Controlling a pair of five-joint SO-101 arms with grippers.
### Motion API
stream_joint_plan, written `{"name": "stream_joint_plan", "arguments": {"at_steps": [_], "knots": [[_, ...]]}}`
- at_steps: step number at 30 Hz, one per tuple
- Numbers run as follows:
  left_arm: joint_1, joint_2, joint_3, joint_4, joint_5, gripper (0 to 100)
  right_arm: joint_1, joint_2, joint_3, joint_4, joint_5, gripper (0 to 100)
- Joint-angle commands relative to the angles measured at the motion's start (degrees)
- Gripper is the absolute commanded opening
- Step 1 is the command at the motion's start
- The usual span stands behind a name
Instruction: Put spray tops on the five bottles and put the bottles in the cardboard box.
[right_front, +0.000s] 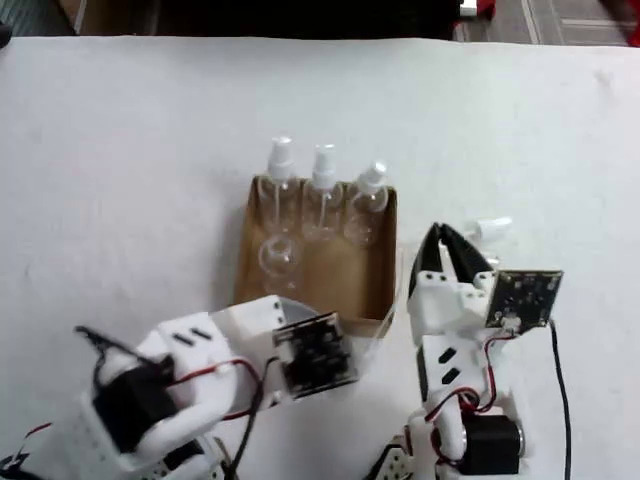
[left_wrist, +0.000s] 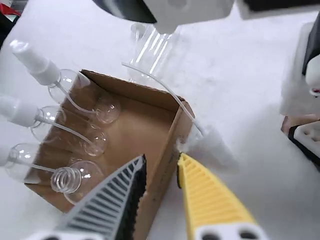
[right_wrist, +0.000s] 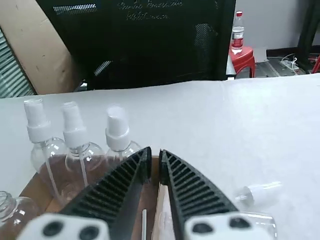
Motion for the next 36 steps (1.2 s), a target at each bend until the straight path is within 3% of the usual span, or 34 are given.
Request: {"name": "stream_joint_plan", "arguments": {"at_steps": [1,4,8,14,17,22,27,32,36], "knots": [[0.4,-8.5,-3.3,1.8,-1.1,9,1.6,0.5,0.7,-3.6,-0.1,1.6],[0.5,-11.2,-0.2,4.1,-5.1,13,8.8,0.6,3.0,-9.3,-1.0,1.6],[0.5,-11.2,5.9,7.6,-7.7,14,19.2,0.6,6.6,-16.6,-10.4,1.7],[0.9,-11.1,15.4,-0.4,-15.0,14,21.6,0.6,9.1,-20.8,-12.4,1.7],[5.0,-9.9,19.5,-3.4,-15.1,14,21.7,0.6,10.2,-22.6,-12.4,1.7],[13.2,-2.2,22.4,-15.0,-5.5,14,21.7,0.6,12.0,-25.2,-12.3,1.7],[7.7,10.8,22.4,-24.2,2.8,21,22.8,0.6,12.2,-25.5,-10.7,1.8],[8.9,17.5,22.9,-29.4,13.3,22,26.1,0.7,13.2,-29.0,-10.1,1.7],[8.6,18.9,23.6,-33.7,16.2,22,26.3,0.7,13.5,-29.4,-10.1,1.7]]}}
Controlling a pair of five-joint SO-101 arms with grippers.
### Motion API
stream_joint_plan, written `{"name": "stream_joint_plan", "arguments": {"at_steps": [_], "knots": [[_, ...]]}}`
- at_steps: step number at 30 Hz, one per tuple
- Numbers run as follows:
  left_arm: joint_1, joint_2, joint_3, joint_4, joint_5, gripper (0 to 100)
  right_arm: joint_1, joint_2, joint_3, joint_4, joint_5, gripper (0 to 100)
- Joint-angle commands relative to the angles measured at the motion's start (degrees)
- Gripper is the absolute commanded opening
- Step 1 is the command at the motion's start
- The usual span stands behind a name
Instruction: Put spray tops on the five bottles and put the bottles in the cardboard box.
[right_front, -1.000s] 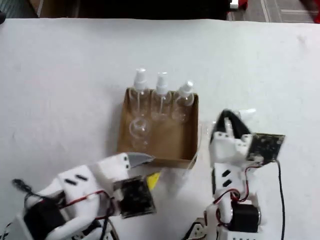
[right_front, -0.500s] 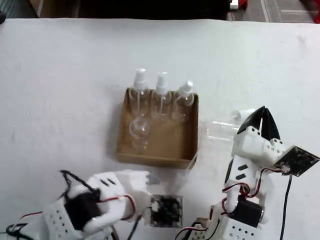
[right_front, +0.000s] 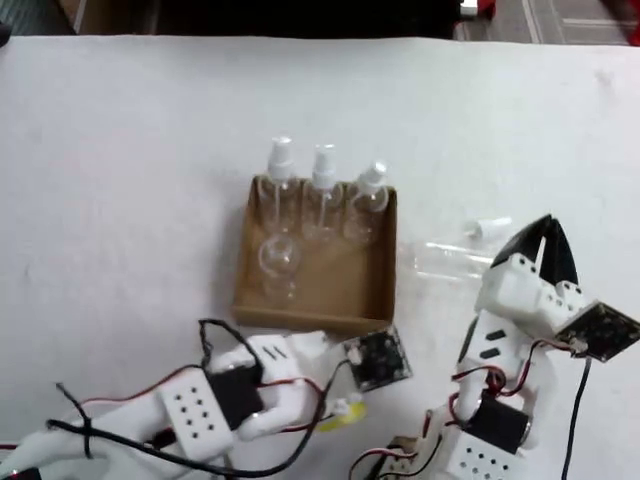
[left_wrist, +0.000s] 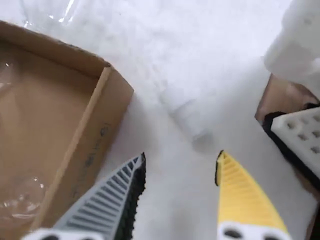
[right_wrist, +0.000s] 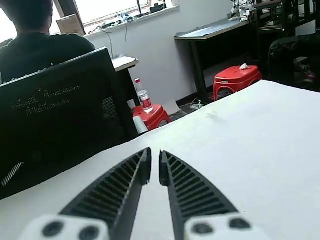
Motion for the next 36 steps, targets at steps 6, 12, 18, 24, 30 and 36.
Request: {"name": "stream_joint_plan", "arguments": {"at_steps": [6,12,18,24,30,36], "knots": [[0.3,4.0,2.8,-13.7,4.1,22,4.0,-0.1,-1.0,-1.6,0.7,1.7],[3.9,9.6,-1.1,-14.6,1.7,22,9.1,-0.1,-1.0,-3.4,-1.4,1.6],[4.3,21.9,-10.8,-12.9,-1.0,22,14.2,-0.2,-1.3,-3.6,-3.3,1.6],[6.2,30.3,-14.9,-13.4,2.7,22,22.2,-0.2,-2.6,-3.6,-9.8,1.6],[6.4,30.7,-14.3,-18.8,15.4,22,26.0,-0.2,-2.8,-3.6,-12.1,1.6],[6.2,35.3,-17.5,-18.7,14.4,21,25.8,-0.2,-2.7,-3.6,-11.8,1.7]]}}
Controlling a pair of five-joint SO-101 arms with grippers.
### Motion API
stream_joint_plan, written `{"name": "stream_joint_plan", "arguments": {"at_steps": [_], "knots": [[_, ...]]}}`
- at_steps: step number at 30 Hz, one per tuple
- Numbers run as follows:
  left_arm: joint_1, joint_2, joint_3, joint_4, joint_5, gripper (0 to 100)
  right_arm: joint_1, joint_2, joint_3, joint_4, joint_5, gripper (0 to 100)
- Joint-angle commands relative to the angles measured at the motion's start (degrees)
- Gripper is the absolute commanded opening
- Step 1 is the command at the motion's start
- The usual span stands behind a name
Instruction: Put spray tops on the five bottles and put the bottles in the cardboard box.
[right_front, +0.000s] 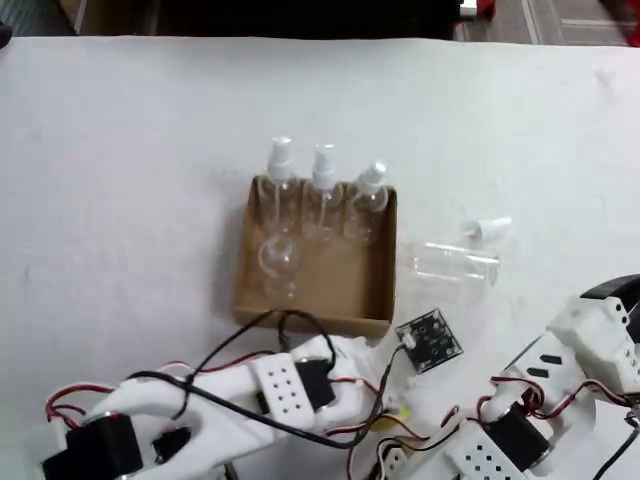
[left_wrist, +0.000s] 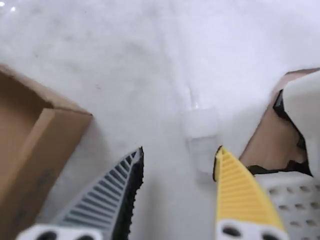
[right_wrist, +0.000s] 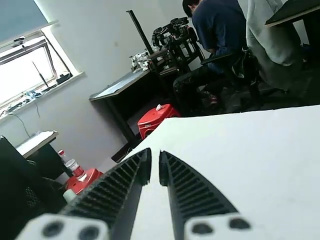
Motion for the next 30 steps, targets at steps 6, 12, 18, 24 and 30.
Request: {"name": "stream_joint_plan", "arguments": {"at_steps": [6,12,18,24,30], "knots": [[-1.1,8.5,-12.2,5.0,0.7,18,-1.6,-0.2,-2.5,-1.5,-0.1,1.7],[-0.8,15.1,-19.0,10.4,0.6,11,-1.6,-0.2,-2.5,-1.5,-0.1,1.7],[-0.8,16.4,-21.1,12.5,0.5,2,-1.1,-0.2,-2.5,-1.5,-0.1,1.7],[-0.8,16.3,-21.0,12.7,0.5,2,-1.1,-0.2,-2.5,-1.5,-0.1,1.7],[-0.8,9.6,-20.1,16.4,-4.0,2,-1.1,-0.2,-2.5,-1.5,-0.1,1.7]]}}
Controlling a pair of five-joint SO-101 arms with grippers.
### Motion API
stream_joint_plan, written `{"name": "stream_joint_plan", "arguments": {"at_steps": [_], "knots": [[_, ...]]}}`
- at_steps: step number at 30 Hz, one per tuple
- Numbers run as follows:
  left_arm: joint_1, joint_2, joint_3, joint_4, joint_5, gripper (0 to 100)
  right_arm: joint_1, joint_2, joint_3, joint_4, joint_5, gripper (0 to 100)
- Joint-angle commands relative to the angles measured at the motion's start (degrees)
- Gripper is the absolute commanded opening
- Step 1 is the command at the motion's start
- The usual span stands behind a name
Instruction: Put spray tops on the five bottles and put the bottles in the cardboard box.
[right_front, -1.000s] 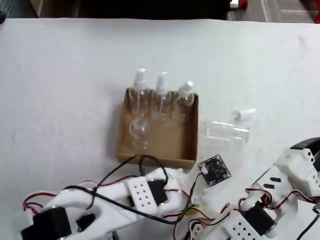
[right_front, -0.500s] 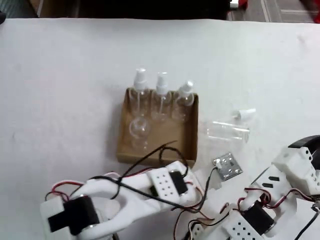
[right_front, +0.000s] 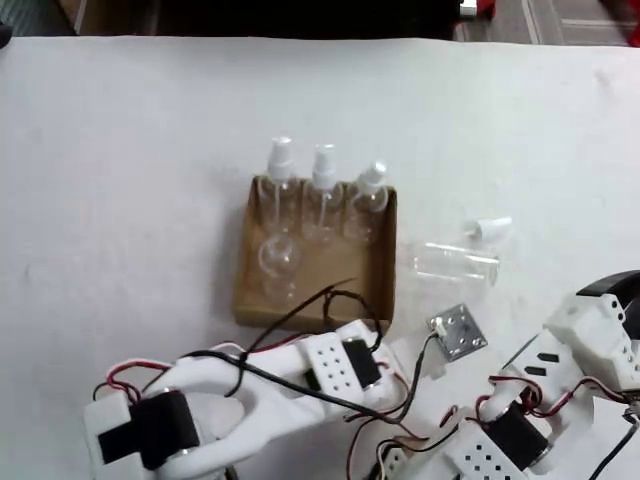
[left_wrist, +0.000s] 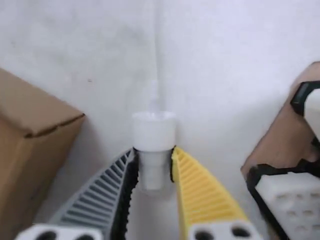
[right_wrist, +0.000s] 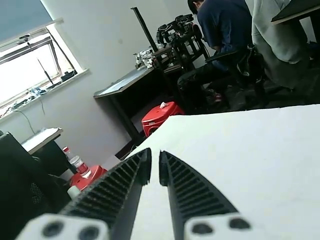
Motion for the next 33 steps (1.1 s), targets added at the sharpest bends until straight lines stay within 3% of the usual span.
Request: {"name": "stream_joint_plan", "arguments": {"at_steps": [1,7,11,16,26,30,33], "knots": [[-0.6,-8.6,-1.4,2.7,-4.7,2,0.1,-0.2,-2.5,-1.5,-0.1,1.7],[-1.2,-23.5,9.9,-3.4,-5.8,2,0.1,-0.2,-2.5,-1.5,-0.1,1.7],[-5.8,-35.4,15.5,-4.8,-5.8,2,0.1,-0.2,-2.5,-1.3,-0.1,1.7],[-11.3,-52.8,19.3,0.1,-5.9,2,0.1,-0.2,-2.5,-1.2,-0.1,1.7],[-11.6,-90.3,24.7,13.3,-14.7,2,-0.5,-0.2,-2.4,-1.1,-0.1,1.7],[-11.6,-97.6,26.0,15.4,-16.2,2,-2.9,-0.2,-2.4,-1.0,0.2,1.7],[-12.1,-97.8,27.3,14.9,-17.4,2,-6.0,-0.4,-3.1,-0.2,5.4,1.6]]}}
